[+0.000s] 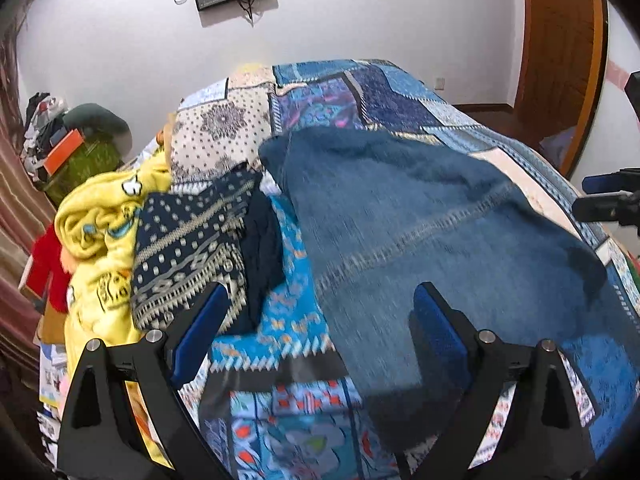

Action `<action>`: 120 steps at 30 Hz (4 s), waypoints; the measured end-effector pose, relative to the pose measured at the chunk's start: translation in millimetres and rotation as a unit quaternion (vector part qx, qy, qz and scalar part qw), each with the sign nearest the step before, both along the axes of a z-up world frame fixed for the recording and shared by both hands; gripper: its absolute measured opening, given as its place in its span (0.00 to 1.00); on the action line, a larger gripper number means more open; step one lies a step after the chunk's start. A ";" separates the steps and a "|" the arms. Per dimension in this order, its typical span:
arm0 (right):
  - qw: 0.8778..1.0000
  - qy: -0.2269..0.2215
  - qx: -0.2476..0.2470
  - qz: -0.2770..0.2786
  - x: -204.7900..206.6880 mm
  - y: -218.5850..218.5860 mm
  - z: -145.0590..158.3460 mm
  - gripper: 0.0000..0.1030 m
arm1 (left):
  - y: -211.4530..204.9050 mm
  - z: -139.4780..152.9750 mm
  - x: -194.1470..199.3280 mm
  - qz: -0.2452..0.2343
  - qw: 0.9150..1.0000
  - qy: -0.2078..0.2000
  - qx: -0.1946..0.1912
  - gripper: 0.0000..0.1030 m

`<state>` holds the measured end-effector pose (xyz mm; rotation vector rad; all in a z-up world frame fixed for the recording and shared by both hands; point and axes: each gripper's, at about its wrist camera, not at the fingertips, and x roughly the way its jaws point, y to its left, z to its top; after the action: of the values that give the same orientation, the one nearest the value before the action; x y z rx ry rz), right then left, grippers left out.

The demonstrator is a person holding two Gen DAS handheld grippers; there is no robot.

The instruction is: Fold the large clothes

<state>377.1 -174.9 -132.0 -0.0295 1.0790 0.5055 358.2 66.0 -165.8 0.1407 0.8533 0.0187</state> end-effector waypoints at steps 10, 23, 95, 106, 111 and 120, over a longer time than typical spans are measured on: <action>0.997 0.056 0.012 0.043 50.3 37.1 -30.6 0.98 | 13.3 -23.0 73.1 -0.008 0.993 0.073 -0.097 0.92; 0.999 0.031 -0.005 0.035 63.8 12.6 -29.1 0.98 | 52.2 -28.0 99.3 0.070 0.983 0.069 -0.152 0.92; 0.968 0.024 0.229 0.103 85.7 193.8 68.0 0.32 | 209.1 110.1 46.6 0.017 0.955 -0.070 -0.289 0.36; 0.968 0.085 0.214 0.097 119.2 271.8 -30.8 0.32 | 280.2 -2.5 94.6 0.068 0.952 0.003 -0.299 0.36; 0.973 0.120 0.183 0.077 136.5 283.9 -91.4 0.32 | 282.8 -55.9 112.7 0.086 0.952 0.052 -0.291 0.37; 0.983 0.082 0.119 0.110 123.2 285.3 -89.6 0.38 | 277.8 -69.1 101.1 0.104 0.967 0.040 -0.230 0.58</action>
<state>500.3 110.4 -221.6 0.1064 1.1754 0.8464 459.3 343.8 -234.9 -0.3871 0.9292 0.0105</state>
